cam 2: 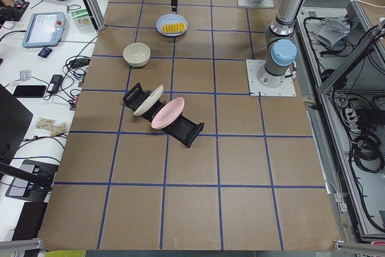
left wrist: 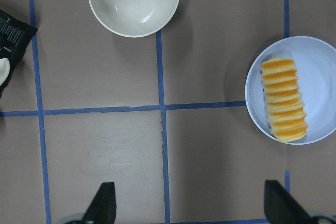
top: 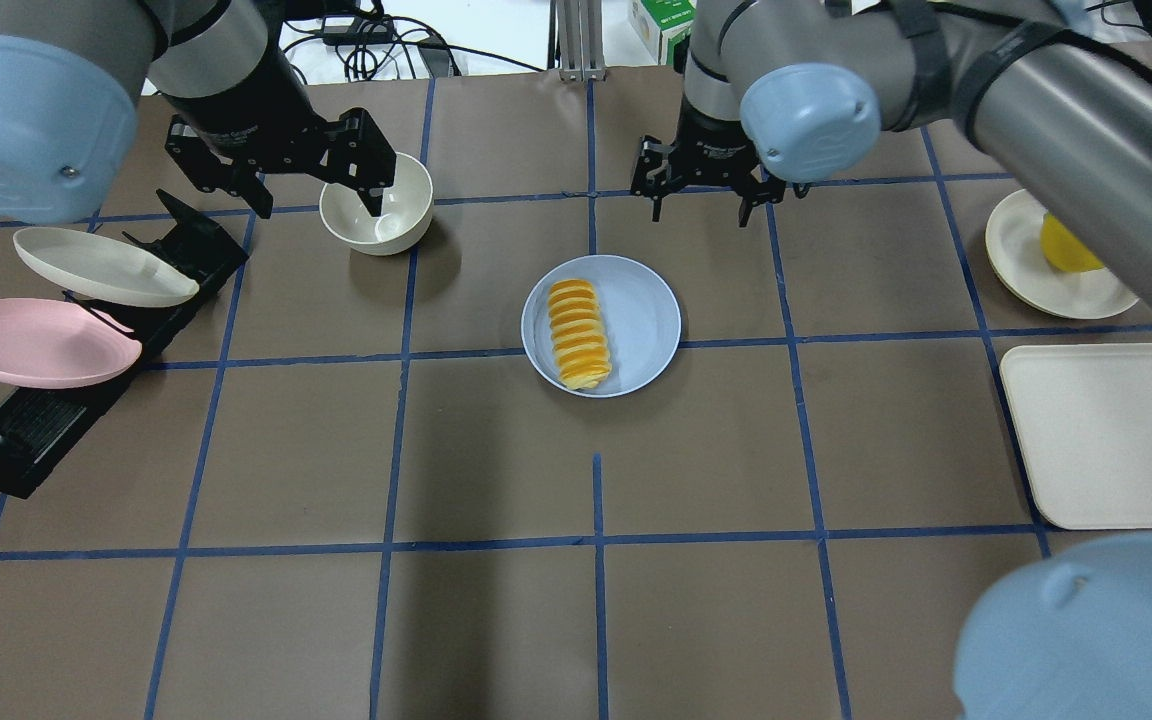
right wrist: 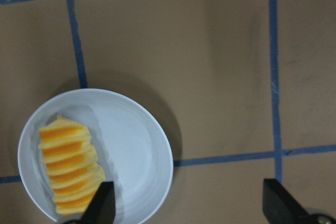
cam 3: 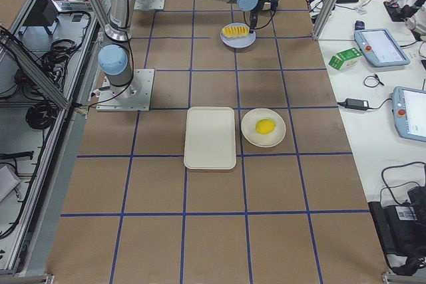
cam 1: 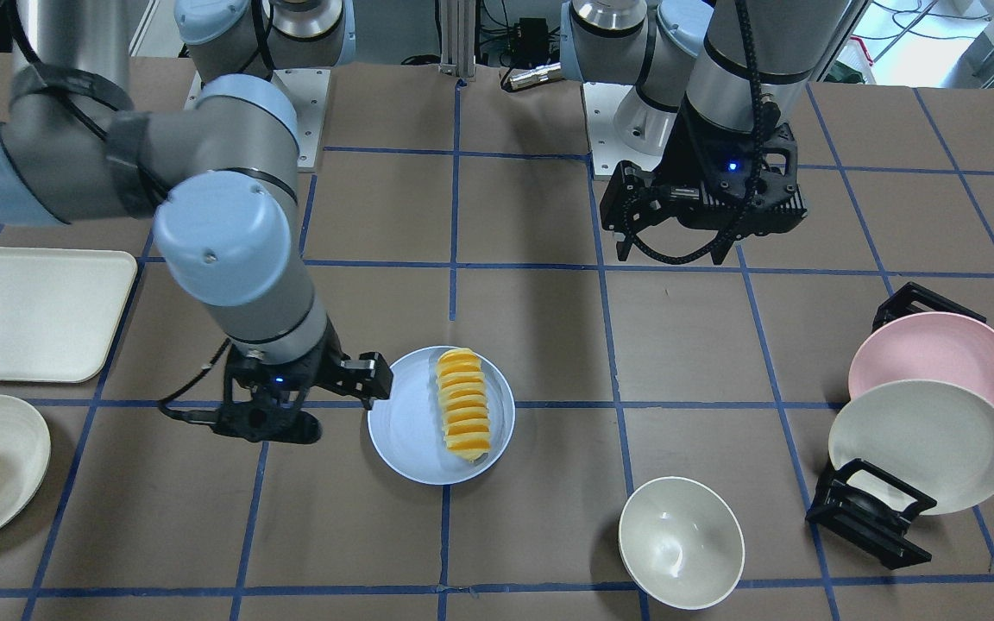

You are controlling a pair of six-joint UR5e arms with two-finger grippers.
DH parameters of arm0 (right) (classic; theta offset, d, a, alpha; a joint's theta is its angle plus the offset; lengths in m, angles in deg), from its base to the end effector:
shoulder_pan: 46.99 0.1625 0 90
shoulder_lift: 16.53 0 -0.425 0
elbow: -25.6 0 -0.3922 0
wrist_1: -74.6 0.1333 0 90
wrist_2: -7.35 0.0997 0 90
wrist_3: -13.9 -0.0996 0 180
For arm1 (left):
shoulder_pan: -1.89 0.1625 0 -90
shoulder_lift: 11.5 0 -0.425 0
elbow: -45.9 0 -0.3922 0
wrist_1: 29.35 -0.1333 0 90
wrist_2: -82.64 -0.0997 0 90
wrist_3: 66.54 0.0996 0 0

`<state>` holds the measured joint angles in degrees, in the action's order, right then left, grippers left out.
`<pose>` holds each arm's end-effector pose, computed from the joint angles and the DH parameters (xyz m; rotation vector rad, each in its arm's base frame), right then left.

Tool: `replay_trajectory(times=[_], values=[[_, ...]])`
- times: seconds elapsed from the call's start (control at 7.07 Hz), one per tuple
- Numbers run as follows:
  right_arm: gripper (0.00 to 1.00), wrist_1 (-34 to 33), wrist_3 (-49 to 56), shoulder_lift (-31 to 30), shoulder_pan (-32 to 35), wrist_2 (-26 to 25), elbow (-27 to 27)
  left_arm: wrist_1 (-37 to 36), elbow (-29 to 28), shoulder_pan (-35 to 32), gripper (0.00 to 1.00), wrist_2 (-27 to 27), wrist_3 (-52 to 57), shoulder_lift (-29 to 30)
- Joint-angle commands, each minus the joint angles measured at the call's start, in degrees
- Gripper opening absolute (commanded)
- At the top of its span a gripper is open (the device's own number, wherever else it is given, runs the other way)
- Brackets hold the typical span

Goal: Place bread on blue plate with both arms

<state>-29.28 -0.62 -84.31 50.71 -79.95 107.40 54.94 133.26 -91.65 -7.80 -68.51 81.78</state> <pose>0.2226 -0.6164 0.3612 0.1842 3.0903 0.0178 -0.1647 -0.5154 0.4920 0.0424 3.1348 -0.1392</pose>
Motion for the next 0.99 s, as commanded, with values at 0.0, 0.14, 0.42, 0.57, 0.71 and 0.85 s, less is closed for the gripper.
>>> replay_trajectory(times=[0.0, 0.14, 0.42, 0.57, 0.71, 0.85], values=[[1.0, 7.42, 3.77, -8.2, -6.0, 0.03, 1.16, 0.0, -0.18, -0.06, 1.0, 0.01, -0.66, 0.14], [1.0, 10.5, 5.36, -12.59, -7.86, -0.06, 2.3, 0.0, 0.0, -0.23, 1.0, -0.08, -0.84, 0.49], [1.0, 16.66, 7.04, -20.16, -8.23, -0.06, 5.02, 0.0, 0.08, -0.32, 1.0, 0.18, -0.84, 0.32], [1.0, 16.86, 7.57, -22.2, -8.23, 0.55, 6.78, 0.0, 0.17, -0.41, 1.0, -0.08, -0.84, 0.15], [1.0, 16.78, 9.4, -23.26, -8.14, 0.21, 7.41, 0.0, 0.17, -0.32, 1.0, -0.17, -0.75, -0.03], [1.0, 16.78, 9.42, -23.44, -7.88, -0.05, 7.67, 0.0, 0.17, -0.41, 1.0, -0.26, -0.75, -0.2]])
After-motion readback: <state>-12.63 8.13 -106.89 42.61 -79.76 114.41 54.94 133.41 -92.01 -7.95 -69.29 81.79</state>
